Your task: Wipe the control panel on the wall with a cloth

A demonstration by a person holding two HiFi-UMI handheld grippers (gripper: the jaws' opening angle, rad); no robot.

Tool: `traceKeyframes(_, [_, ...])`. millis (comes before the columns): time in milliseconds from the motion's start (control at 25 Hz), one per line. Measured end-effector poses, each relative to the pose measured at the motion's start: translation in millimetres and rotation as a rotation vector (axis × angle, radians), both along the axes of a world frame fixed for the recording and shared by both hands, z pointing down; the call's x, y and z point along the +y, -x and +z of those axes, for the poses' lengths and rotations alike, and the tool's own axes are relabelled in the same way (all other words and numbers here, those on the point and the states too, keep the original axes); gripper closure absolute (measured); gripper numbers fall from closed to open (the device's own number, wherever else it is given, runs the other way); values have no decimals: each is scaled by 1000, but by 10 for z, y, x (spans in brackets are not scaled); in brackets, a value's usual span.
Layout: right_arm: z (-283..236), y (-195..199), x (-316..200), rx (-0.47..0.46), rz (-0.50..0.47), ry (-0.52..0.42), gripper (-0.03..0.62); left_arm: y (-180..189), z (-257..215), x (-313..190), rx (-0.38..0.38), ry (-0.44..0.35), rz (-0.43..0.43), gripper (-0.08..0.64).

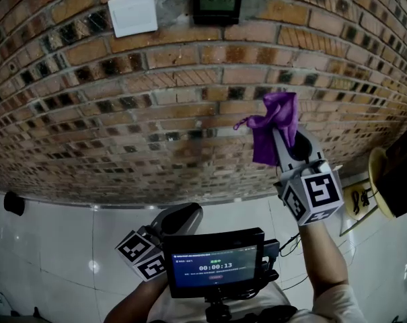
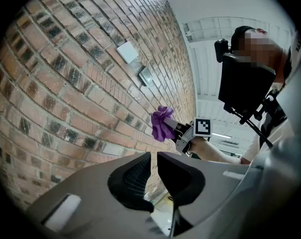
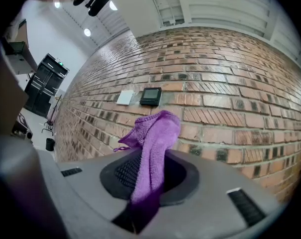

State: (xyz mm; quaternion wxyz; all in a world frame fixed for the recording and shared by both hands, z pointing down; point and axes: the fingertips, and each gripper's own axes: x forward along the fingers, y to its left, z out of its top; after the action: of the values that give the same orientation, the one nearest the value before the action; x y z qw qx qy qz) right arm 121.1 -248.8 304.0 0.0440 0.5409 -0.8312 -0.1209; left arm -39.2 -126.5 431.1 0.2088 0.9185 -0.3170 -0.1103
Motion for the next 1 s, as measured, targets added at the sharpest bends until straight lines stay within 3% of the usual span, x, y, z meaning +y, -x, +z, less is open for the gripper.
traceKeyframes(1000, [479, 96, 278, -43, -17, 129, 509, 9, -1, -68, -2, 12, 5, 526])
